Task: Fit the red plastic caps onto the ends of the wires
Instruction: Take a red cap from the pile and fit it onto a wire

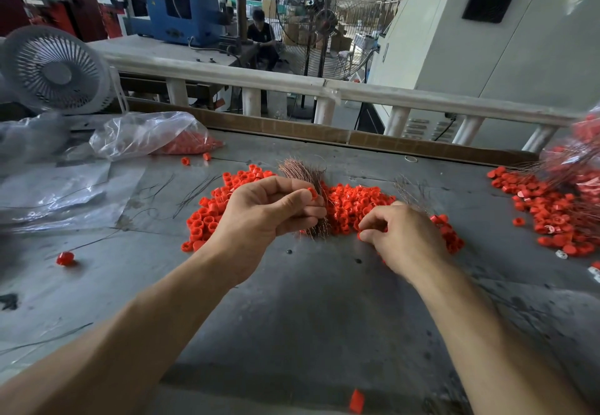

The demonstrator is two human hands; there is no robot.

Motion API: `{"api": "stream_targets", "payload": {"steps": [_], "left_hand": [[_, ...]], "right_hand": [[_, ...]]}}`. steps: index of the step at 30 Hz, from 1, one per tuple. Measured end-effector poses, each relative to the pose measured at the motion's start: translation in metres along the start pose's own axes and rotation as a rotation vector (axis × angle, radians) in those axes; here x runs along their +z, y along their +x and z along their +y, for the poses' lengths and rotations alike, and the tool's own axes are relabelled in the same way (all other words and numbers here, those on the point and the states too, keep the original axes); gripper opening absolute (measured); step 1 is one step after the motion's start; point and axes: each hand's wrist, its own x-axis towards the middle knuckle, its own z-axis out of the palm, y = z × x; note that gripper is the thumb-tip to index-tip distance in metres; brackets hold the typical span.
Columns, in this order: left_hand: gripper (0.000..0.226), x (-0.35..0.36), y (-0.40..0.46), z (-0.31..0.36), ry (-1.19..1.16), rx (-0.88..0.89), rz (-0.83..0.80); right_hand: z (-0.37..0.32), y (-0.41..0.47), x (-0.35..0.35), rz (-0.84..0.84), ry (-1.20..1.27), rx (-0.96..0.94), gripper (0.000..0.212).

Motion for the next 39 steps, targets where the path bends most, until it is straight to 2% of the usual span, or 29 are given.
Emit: {"api": "stream_targets", "payload": {"steps": [9, 11, 15, 18, 22, 34, 39], "left_hand": [[0.024, 0.000, -0.001, 0.000, -0.004, 0.000, -0.002], [0.024, 0.001, -0.001, 0.001, -0.006, 0.000, -0.003], [0.025, 0.003, -0.002, 0.002, -0.002, -0.004, 0.011], [0.030, 0.005, -0.003, 0.003, -0.003, -0.011, 0.020], [0.031, 0.007, -0.004, 0.003, 0.005, -0.006, 0.027], [0.027, 0.012, -0.006, 0.002, 0.040, -0.015, 0.015], [0.024, 0.012, -0.006, 0.002, 0.041, -0.006, 0.029]], "right_hand": [[-0.011, -0.005, 0.001, 0.044, -0.083, -0.114, 0.008], [-0.013, -0.006, 0.001, 0.102, 0.035, -0.123, 0.006], [-0.026, -0.013, -0.003, 0.220, 0.513, -0.120, 0.011], [-0.038, -0.019, -0.007, 0.251, 0.636, -0.196, 0.012], [-0.048, -0.026, -0.006, 0.198, 0.772, -0.223, 0.017], [-0.049, -0.027, -0.008, 0.225, 0.720, -0.387, 0.017], [-0.049, -0.027, -0.003, 0.184, 0.828, -0.305, 0.017]]}}
